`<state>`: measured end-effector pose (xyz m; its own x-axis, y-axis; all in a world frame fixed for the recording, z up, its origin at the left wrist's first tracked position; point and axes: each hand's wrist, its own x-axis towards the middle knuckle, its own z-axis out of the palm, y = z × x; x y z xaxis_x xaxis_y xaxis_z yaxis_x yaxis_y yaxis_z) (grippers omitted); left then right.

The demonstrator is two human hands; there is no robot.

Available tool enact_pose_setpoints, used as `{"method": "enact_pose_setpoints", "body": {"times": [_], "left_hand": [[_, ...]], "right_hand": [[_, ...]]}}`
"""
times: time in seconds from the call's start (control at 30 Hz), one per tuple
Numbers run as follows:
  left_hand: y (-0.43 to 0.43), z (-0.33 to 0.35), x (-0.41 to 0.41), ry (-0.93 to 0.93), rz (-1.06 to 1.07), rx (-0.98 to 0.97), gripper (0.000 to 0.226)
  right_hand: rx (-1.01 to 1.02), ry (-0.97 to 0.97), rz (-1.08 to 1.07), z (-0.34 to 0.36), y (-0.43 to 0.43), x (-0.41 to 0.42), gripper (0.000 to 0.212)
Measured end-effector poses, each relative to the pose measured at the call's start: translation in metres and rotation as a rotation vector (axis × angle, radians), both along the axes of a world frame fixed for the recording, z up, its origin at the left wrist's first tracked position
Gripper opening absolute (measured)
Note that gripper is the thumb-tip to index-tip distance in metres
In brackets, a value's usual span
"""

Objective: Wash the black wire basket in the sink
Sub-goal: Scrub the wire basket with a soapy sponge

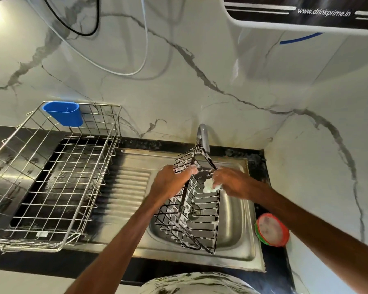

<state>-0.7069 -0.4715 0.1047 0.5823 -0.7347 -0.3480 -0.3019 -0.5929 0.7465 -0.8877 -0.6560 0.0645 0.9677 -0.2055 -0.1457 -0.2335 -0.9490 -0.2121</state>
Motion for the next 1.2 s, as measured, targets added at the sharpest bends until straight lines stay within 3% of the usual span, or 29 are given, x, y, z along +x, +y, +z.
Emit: {"method": "enact_pose_setpoints", "body": {"times": [0.13,0.2,0.27,0.4,0.53,0.73,0.83,0.93,1.07,1.2], "left_hand": [[0.002,0.001,-0.001,0.005,0.026,0.01,0.126],[0.003,0.005,-0.001,-0.016,0.049,-0.006,0.115],[0.003,0.011,0.001,-0.055,0.081,-0.026,0.111],[0.006,0.017,0.01,-0.111,0.139,-0.055,0.135],[0.007,0.025,0.018,-0.146,0.149,-0.057,0.126],[0.008,0.028,0.005,-0.109,0.043,-0.046,0.129],[0.008,0.031,0.0,-0.12,0.067,-0.052,0.118],[0.008,0.036,0.006,-0.134,0.135,-0.073,0.114],[0.007,0.038,0.006,-0.137,0.153,-0.06,0.112],[0.003,0.04,-0.004,-0.142,0.087,-0.058,0.088]], "right_hand": [[-0.064,-0.122,0.013,-0.004,-0.009,-0.001,0.044],[-0.066,-0.171,0.059,-0.004,-0.002,0.0,0.044],[0.014,-0.189,0.067,-0.003,0.009,-0.001,0.045],[0.158,-0.239,0.081,-0.011,0.034,-0.014,0.047],[0.278,-0.16,0.219,-0.02,0.049,-0.027,0.049],[0.121,-0.258,0.081,-0.002,0.002,0.005,0.034],[0.095,-0.311,0.1,-0.005,0.009,-0.001,0.037],[0.188,-0.212,0.079,-0.013,0.049,-0.023,0.047],[0.381,-0.125,0.201,-0.024,0.087,-0.042,0.046],[0.246,-0.074,0.017,-0.018,0.049,-0.032,0.054]]}}
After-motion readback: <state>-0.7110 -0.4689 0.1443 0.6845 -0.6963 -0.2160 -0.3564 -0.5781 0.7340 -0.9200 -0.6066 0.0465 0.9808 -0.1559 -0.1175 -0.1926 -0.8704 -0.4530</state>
